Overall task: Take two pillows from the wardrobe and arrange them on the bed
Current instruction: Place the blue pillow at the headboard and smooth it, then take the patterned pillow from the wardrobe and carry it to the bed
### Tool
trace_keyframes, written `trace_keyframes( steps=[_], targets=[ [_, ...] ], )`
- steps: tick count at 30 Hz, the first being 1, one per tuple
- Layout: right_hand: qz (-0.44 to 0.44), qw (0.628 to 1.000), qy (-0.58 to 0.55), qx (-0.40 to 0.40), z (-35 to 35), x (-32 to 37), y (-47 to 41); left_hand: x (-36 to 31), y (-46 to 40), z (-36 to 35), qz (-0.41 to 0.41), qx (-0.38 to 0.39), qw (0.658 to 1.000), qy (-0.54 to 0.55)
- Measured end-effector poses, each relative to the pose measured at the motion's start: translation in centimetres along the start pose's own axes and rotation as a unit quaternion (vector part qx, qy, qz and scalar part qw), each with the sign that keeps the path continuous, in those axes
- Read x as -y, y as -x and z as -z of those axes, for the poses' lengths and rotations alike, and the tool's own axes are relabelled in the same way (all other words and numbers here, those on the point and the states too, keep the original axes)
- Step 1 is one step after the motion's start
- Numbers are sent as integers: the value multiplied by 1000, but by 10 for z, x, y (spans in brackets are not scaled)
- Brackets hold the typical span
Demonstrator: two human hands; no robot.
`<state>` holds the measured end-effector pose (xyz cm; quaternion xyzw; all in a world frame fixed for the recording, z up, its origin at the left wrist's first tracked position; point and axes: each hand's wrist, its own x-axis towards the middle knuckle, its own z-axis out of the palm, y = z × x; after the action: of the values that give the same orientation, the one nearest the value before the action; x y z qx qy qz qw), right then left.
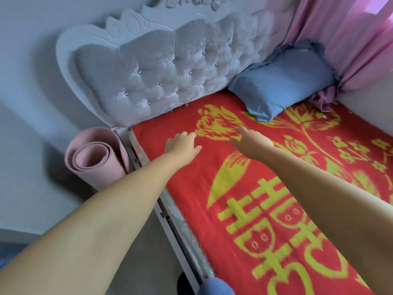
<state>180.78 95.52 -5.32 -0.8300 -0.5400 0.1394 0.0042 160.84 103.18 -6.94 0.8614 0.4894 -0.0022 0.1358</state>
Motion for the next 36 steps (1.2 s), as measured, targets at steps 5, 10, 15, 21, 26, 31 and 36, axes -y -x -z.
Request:
trace_keyframes(
  steps=[5, 10, 15, 21, 26, 31, 36],
  targets=[
    [-23, 1000, 19, -5, -7, -8, 40, -3, 42, -15, -23, 4, 1000, -10],
    [26, 999, 5, -19, -39, 49, 98, 45, 114, -5, 17, -13, 999, -42],
    [93, 995, 40, -3, -67, 107, 186, 73, 217, -11, 62, -5, 998, 3],
    [153, 984, 89, -8, -73, 170, 240, 142, 321, -2, 124, -52, 990, 38],
    [251, 961, 111, 32, -103, 282, 277, 241, 422, 8, 205, -68, 976, 34],
    [356, 922, 143, 48, -148, 441, 336, 359, 535, 14, 293, -76, 953, 29],
    [397, 910, 101, 56, -183, 584, 394, 476, 627, 41, 327, -79, 942, 18]
  ],
)
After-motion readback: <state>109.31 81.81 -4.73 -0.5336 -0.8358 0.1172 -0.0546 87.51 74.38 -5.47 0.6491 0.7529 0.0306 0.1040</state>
